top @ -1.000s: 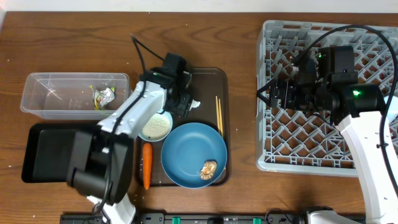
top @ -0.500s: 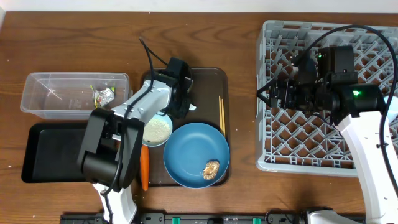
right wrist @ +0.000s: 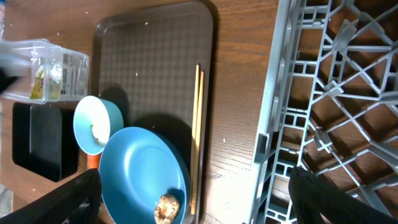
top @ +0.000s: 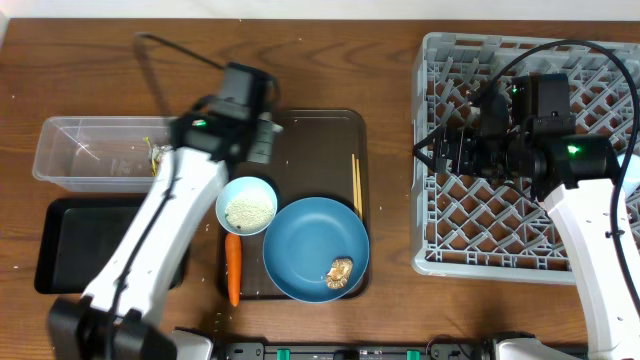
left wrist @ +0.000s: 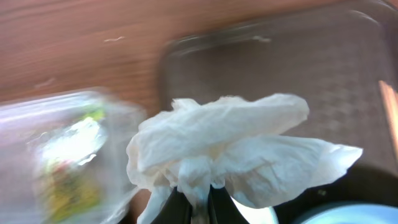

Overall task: Sort waste into correct bins and load items into the dishwasher rack
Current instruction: 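Carry the trash to the clear plastic container and release it, then reach the left gripper to the small blue rice bowl and grasp it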

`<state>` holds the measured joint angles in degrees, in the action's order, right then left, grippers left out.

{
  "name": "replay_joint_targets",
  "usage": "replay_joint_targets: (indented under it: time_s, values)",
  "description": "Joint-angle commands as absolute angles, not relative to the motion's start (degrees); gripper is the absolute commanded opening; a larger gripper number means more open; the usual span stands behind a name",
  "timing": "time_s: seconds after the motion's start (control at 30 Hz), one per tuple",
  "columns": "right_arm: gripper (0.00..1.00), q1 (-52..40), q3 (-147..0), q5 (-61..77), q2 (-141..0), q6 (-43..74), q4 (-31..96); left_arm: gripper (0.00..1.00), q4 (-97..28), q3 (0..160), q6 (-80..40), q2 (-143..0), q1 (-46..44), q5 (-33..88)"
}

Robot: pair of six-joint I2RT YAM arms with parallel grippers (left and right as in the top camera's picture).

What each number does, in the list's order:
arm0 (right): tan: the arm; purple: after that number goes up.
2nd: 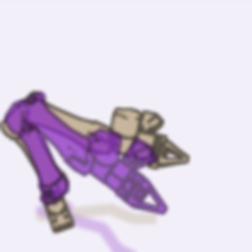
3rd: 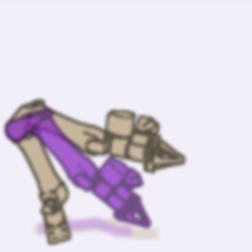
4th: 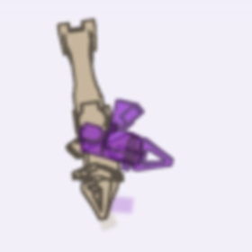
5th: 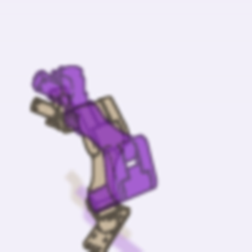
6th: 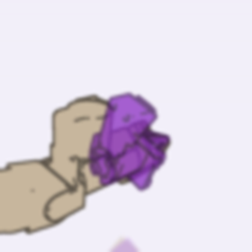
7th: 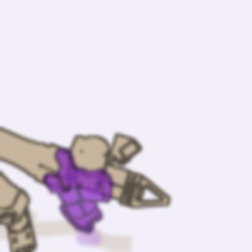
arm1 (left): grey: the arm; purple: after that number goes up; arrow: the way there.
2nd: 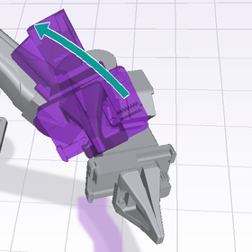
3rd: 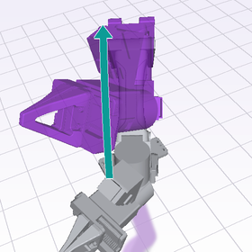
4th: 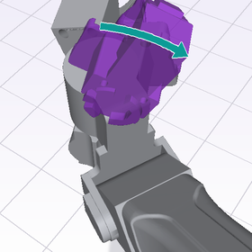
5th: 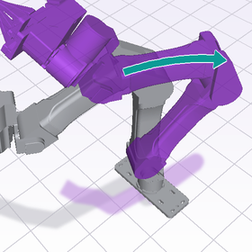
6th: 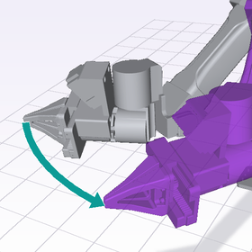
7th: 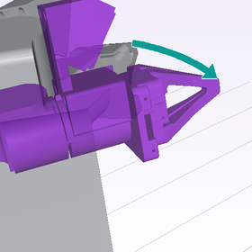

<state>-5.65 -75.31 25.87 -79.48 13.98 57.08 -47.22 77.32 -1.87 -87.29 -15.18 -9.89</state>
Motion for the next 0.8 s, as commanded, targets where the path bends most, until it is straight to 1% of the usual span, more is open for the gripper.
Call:
replay_joint_targets:
  time_s: [0.0, 0.1, 0.23, 0.27, 0.3, 0.37, 0.4, 0.47, 0.5, 0.53, 0.57, 0.67, 0.77]
  values:
    - [0.89, -6.8, -75.9, 25.9, -79.5, 13.2, 57.0, 0.06, -49.8, 77.5, -10.5, -87.3, -8.3, -16.6]
    - [0.89, -6.8, -75.9, 25.9, -79.5, 13.2, 57.0, 0.06, -50.5, 76.6, -16.2, -88.6, -0.9, -15.7]
    - [0.89, -6.8, -75.9, 25.9, -79.5, 13.2, 56.7, 0.06, -49.8, 76.3, -16.8, -92.3, 6.3, -8.9]
    - [0.89, -6.8, -75.9, 25.9, -79.5, 13.2, 56.7, 0.08, -49.3, 76.3, -16.8, -93.1, 7.2, -8.1]
    - [0.89, -6.8, -75.9, 25.9, -79.5, 13.2, 56.7, 0.14, -48.4, 76.3, -16.8, -94.0, 8.3, -7.9]
    - [0.89, -6.8, -75.9, 25.9, -79.5, 13.2, 56.7, 0.17, -47.1, 76.3, -16.4, -95.2, 9.5, -7.9]
    - [0.89, -6.8, -75.9, 25.9, -79.5, 13.2, 56.7, 0.22, -46.8, 76.3, -16.4, -95.4, 9.9, -7.4]
    - [0.89, -6.8, -75.9, 25.9, -79.5, 13.2, 56.7, 0.51, -47.2, 76.8, -15.4, -95.1, 9.9, -4.5]
    - [0.89, -6.8, -75.9, 25.9, -79.5, 13.2, 56.8, 0.7, -47.6, 77.2, -14.3, -94.9, 9.8, -3.0]
    - [0.89, -6.8, -75.9, 25.9, -79.5, 13.2, 56.8, 0.84, -48.4, 77.8, -13.9, -94.5, 9.7, -1.7]
    - [0.89, -6.8, -75.9, 25.9, -79.5, 13.2, 56.8, 0.9, -49.4, 78.4, -13.8, -94.1, 9.4, -1.1]
    - [0.89, -6.8, -75.9, 25.9, -79.5, 13.2, 56.8, 0.9, -52.7, 80.1, -13.7, -91.9, 7.8, 0.1]
    - [0.89, -6.8, -75.9, 25.9, -79.5, 13.2, 56.8, 0.88, -55.3, 80.2, -10.9, -89.3, 4.5, 3.0]
